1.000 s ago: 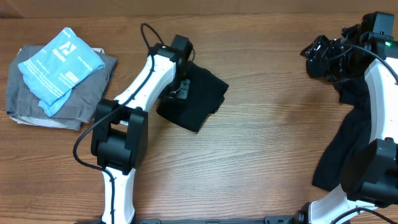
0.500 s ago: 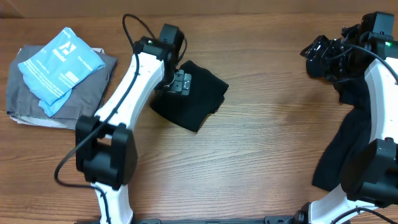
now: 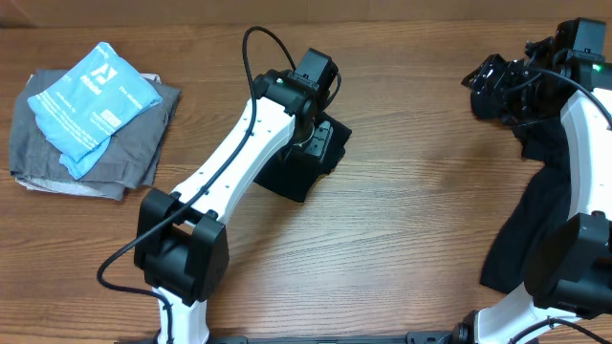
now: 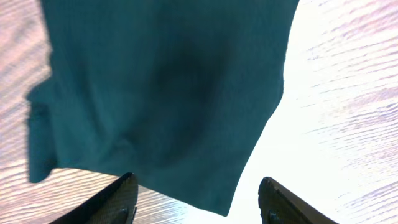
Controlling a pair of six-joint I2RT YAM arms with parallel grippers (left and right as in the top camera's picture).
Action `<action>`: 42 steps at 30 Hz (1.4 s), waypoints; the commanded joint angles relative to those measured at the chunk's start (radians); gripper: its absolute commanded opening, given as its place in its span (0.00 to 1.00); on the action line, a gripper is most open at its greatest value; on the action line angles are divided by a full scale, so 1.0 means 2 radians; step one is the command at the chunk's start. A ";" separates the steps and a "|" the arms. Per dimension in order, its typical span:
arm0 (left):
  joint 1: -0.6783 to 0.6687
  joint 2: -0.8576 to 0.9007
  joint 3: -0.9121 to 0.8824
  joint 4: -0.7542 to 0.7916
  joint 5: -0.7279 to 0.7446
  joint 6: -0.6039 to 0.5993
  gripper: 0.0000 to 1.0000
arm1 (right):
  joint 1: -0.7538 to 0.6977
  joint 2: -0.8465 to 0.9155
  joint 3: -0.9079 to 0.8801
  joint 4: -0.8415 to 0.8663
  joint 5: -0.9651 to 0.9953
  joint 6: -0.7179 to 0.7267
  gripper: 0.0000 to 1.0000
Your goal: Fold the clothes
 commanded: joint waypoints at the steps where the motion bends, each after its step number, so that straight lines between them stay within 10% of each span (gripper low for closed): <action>1: -0.002 0.022 -0.011 -0.003 0.042 0.033 0.61 | 0.001 0.001 -0.001 0.001 0.000 -0.003 1.00; 27: -0.016 0.037 -0.155 0.116 0.041 0.038 0.79 | 0.001 0.001 -0.001 0.001 0.000 -0.003 1.00; 42: -0.016 0.037 -0.224 0.184 0.033 0.032 0.70 | 0.001 0.001 -0.001 0.001 0.000 -0.003 1.00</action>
